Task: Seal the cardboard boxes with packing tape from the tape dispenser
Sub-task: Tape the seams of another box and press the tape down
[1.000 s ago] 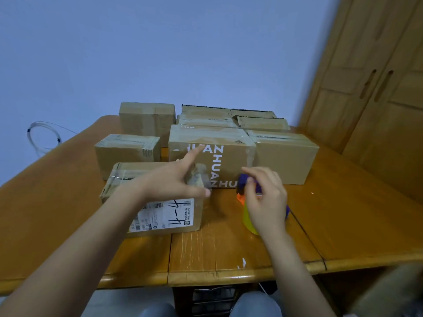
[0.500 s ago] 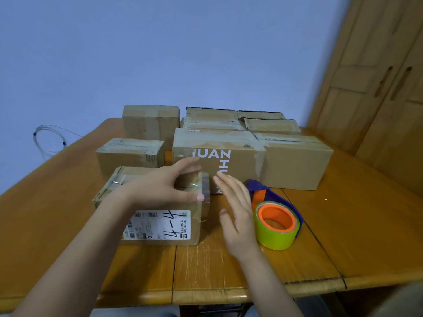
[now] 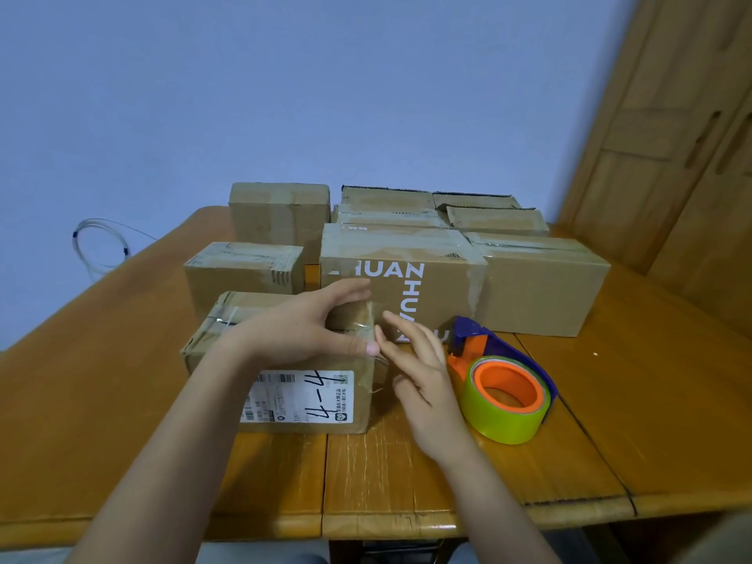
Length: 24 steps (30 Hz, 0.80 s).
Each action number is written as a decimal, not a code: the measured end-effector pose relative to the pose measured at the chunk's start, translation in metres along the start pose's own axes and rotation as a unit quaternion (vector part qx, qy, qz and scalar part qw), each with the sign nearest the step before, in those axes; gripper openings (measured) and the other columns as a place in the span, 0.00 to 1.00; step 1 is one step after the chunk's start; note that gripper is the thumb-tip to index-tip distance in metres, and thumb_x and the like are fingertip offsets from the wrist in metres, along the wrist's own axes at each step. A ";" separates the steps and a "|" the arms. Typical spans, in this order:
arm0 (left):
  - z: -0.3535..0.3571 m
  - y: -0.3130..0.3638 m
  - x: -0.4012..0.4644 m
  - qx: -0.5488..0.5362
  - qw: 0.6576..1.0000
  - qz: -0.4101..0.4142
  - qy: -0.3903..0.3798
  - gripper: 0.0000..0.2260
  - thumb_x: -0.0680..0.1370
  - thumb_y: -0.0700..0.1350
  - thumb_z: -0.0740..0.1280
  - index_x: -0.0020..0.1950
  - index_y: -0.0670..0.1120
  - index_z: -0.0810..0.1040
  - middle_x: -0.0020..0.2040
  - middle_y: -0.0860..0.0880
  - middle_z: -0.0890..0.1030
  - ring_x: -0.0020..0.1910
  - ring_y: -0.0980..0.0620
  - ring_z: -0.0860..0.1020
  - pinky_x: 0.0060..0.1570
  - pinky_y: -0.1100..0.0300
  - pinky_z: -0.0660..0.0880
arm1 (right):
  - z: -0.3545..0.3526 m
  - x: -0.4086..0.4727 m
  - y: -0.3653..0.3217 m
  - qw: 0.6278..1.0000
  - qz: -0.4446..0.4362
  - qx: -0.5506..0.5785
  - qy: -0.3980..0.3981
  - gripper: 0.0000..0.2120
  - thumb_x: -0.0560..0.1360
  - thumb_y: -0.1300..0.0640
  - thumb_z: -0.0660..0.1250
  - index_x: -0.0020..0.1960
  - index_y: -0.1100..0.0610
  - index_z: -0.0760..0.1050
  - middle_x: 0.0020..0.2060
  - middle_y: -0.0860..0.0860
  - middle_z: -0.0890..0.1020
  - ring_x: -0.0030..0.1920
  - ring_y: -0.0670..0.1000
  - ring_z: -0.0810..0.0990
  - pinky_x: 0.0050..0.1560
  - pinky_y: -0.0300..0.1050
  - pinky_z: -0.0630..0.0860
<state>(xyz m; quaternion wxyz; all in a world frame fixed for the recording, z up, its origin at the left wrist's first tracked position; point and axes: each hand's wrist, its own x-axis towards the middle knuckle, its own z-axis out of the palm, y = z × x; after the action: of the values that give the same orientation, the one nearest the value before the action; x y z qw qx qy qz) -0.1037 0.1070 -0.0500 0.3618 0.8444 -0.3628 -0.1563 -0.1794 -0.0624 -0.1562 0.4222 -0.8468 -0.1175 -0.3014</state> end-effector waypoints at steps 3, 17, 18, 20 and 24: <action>0.000 0.001 0.000 0.008 1.000 0.004 -0.002 0.43 0.66 0.61 0.72 0.77 0.59 0.56 0.72 0.65 0.64 0.70 0.62 0.62 0.71 0.58 0.61 | -0.002 0.001 -0.003 0.997 0.032 0.058 -0.045 0.30 0.70 0.67 0.54 0.69 0.47 0.68 0.68 0.34 0.68 0.73 0.37 0.57 0.70 0.29 0.52; -0.001 0.000 -0.001 0.007 1.000 -0.006 0.008 0.45 0.64 0.62 0.72 0.77 0.58 0.55 0.73 0.62 0.64 0.72 0.59 0.63 0.72 0.54 0.61 | 0.009 0.064 -0.001 0.955 0.124 0.214 0.162 0.15 0.72 0.60 0.61 0.54 0.45 0.77 0.53 0.49 0.80 0.55 0.44 0.77 0.56 0.39 0.73; -0.001 0.000 -0.001 0.010 1.000 -0.005 0.009 0.45 0.64 0.61 0.72 0.77 0.59 0.55 0.73 0.63 0.64 0.72 0.59 0.63 0.72 0.55 0.62 | 0.009 0.063 0.001 0.954 0.128 0.215 0.163 0.14 0.73 0.60 0.61 0.53 0.45 0.77 0.52 0.49 0.81 0.55 0.45 0.78 0.56 0.41 0.73; -0.001 0.000 0.000 0.014 1.000 -0.002 0.014 0.45 0.64 0.61 0.72 0.77 0.59 0.56 0.73 0.63 0.65 0.71 0.60 0.64 0.71 0.56 0.63 | 0.007 0.060 0.004 0.953 0.136 0.225 0.149 0.11 0.73 0.58 0.62 0.52 0.47 0.78 0.49 0.48 0.83 0.53 0.44 0.79 0.54 0.38 0.74; -0.001 -0.005 0.003 0.004 1.000 0.004 0.017 0.47 0.63 0.64 0.74 0.77 0.59 0.56 0.72 0.64 0.65 0.69 0.62 0.65 0.69 0.59 0.64 | 0.010 0.058 0.005 0.954 0.151 0.250 0.066 0.08 0.75 0.55 0.65 0.52 0.54 0.79 0.47 0.51 0.83 0.51 0.47 0.81 0.49 0.35 0.75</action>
<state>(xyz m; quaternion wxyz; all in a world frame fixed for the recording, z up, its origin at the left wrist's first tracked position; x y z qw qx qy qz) -0.0990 0.1071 -0.0529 0.3651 0.8470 -0.3603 -0.1392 -0.1274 -0.0611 -0.1286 0.6682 -0.6998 -0.0316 -0.2506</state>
